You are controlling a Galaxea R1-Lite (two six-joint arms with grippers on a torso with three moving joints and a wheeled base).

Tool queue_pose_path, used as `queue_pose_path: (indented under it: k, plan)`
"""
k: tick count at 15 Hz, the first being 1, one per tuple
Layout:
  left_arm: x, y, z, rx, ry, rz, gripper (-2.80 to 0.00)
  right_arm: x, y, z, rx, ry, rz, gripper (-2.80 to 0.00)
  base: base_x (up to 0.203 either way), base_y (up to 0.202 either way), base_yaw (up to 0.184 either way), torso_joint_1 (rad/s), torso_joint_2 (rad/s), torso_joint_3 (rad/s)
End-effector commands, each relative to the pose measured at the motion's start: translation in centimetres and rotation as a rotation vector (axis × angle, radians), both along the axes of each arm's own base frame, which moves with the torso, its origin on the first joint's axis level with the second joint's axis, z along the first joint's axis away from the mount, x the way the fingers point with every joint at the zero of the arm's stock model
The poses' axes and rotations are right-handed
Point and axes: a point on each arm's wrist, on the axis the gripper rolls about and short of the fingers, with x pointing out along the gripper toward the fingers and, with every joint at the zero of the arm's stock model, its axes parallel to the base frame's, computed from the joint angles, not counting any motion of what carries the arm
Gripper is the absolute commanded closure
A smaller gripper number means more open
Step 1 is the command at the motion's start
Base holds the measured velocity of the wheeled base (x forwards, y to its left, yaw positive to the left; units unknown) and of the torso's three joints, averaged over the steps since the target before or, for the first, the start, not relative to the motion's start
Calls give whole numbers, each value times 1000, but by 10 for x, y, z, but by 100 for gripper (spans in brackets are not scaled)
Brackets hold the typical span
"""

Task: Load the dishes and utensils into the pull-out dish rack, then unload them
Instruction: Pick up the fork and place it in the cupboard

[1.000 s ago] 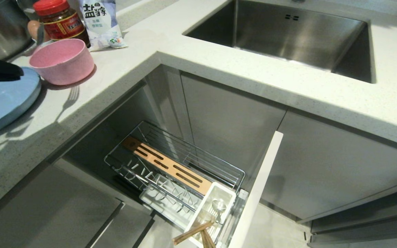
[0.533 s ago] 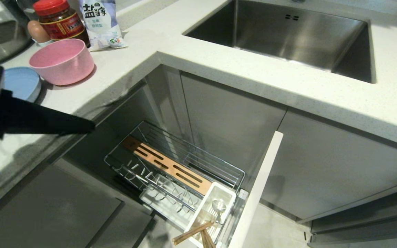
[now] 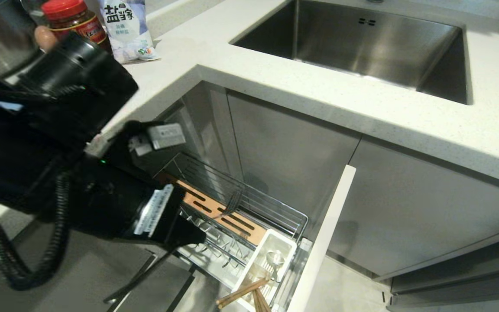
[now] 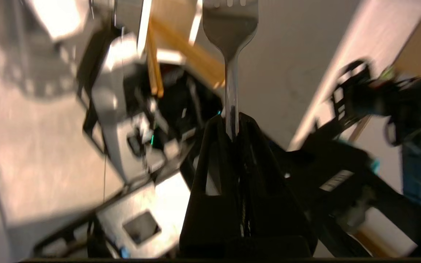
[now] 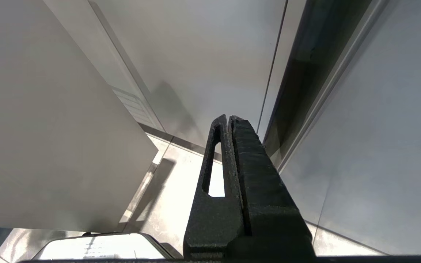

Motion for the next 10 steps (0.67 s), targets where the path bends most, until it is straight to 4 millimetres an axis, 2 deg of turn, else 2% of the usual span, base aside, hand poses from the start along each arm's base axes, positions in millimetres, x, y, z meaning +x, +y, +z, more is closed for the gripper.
queue_pose_path:
  k: [1, 6, 10]
  plan:
    - [20, -30, -34, 114, 136, -12, 0, 0, 0, 0, 1, -5, 0, 0, 0, 0, 0, 0, 0, 0]
    - [39, -63, -74, 227, 252, 6, 0, 0, 0, 0, 1, -5, -1, 0, 0, 0, 0, 0, 0, 0]
    - [53, -78, -93, 283, 295, 5, 0, 0, 0, 0, 1, -5, -1, 0, 0, 0, 0, 0, 0, 0]
